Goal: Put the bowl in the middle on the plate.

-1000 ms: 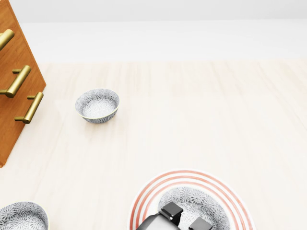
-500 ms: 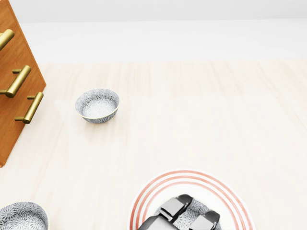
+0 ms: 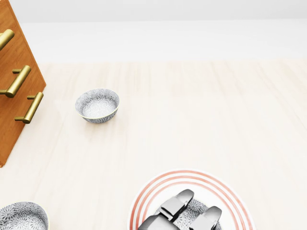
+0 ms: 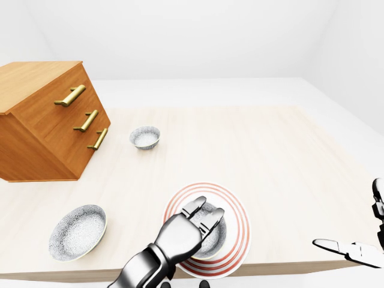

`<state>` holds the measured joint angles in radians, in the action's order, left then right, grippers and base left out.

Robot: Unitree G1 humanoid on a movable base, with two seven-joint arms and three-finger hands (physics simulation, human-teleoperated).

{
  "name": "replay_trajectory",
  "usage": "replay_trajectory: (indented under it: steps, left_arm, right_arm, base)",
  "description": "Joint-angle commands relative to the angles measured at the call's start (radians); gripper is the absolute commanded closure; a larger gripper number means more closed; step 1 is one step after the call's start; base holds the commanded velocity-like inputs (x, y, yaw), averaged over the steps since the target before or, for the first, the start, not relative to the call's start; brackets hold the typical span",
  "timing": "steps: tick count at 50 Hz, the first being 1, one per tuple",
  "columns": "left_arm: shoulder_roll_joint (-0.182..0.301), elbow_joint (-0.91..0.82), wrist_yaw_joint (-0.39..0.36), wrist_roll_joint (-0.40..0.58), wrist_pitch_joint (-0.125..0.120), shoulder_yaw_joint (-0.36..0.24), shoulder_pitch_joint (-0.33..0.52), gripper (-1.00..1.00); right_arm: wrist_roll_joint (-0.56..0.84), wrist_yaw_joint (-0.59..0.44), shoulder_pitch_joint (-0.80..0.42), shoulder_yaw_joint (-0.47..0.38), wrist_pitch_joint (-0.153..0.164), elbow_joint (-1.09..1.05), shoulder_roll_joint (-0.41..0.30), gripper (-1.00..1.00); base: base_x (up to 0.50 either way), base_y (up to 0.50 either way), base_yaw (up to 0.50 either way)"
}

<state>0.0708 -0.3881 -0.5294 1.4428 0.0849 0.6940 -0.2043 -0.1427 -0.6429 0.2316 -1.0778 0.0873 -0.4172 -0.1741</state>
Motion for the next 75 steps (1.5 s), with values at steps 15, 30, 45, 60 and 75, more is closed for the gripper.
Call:
replay_trajectory:
  steps: [15,30,45,60,75]
  left_arm:
    - [-0.008,-0.074,-0.082,-0.057,-0.006,-0.077,0.02,-1.0]
    - [-0.029,-0.108,-0.142,-0.079,-0.005,-0.141,0.047,-1.0]
    - [-0.056,-0.169,-0.169,-0.136,0.001,-0.263,0.108,-1.0]
    - [-0.095,-0.246,-0.169,-0.24,-0.115,-0.407,0.204,-1.0]
    - [-0.115,-0.235,-0.169,-0.396,-0.172,-0.506,0.314,-1.0]
  right_arm:
    - [0.004,0.003,0.002,0.01,0.0,0.023,-0.002,-1.0]
    - [0.008,-0.011,0.006,0.002,0.0,0.01,0.007,-1.0]
    - [0.014,-0.008,0.007,0.009,0.0,0.014,0.007,-1.0]
    - [0.02,-0.012,0.007,0.016,0.0,0.03,0.008,-1.0]
    - [0.027,-0.01,0.007,0.024,0.0,0.054,0.007,-1.0]
  base:
    - [0.0,0.0,0.0]
    - [0.0,0.0,0.0]
    - [0.0,0.0,0.0]
    - [0.0,0.0,0.0]
    - [0.0,0.0,0.0]
